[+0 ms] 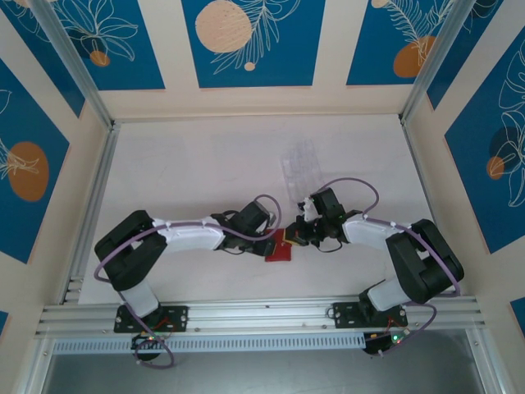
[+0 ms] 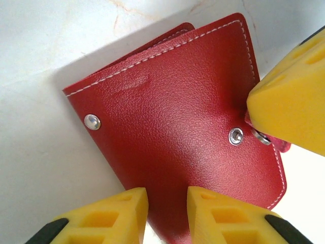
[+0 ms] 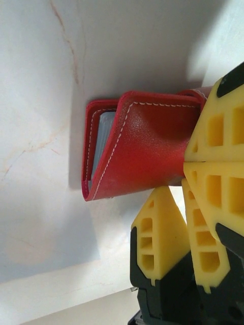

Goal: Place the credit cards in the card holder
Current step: Close the button on the card holder.

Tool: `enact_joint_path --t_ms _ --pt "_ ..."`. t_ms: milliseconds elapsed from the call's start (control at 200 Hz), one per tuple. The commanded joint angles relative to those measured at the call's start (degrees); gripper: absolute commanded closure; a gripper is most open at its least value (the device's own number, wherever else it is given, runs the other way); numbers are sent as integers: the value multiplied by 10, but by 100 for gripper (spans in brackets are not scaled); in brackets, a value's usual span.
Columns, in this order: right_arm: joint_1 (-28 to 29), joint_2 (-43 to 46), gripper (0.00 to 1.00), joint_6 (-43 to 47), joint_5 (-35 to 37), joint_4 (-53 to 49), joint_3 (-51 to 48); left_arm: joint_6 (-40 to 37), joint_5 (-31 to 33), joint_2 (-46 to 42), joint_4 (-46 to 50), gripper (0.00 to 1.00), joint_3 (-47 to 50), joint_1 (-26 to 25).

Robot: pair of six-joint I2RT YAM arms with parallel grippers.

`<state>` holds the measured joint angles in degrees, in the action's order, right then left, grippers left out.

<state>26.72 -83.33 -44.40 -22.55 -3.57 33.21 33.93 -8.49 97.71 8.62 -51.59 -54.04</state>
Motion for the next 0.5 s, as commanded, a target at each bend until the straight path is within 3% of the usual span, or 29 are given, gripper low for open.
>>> enact_joint_path --t_ms 0,495 --pt "-1 11 100 -6 -29 4 -1 -6 18 29 14 73 -7 -12" --pt "26 -29 100 -17 -18 31 -2 3 19 33 3 73 -6 -17"
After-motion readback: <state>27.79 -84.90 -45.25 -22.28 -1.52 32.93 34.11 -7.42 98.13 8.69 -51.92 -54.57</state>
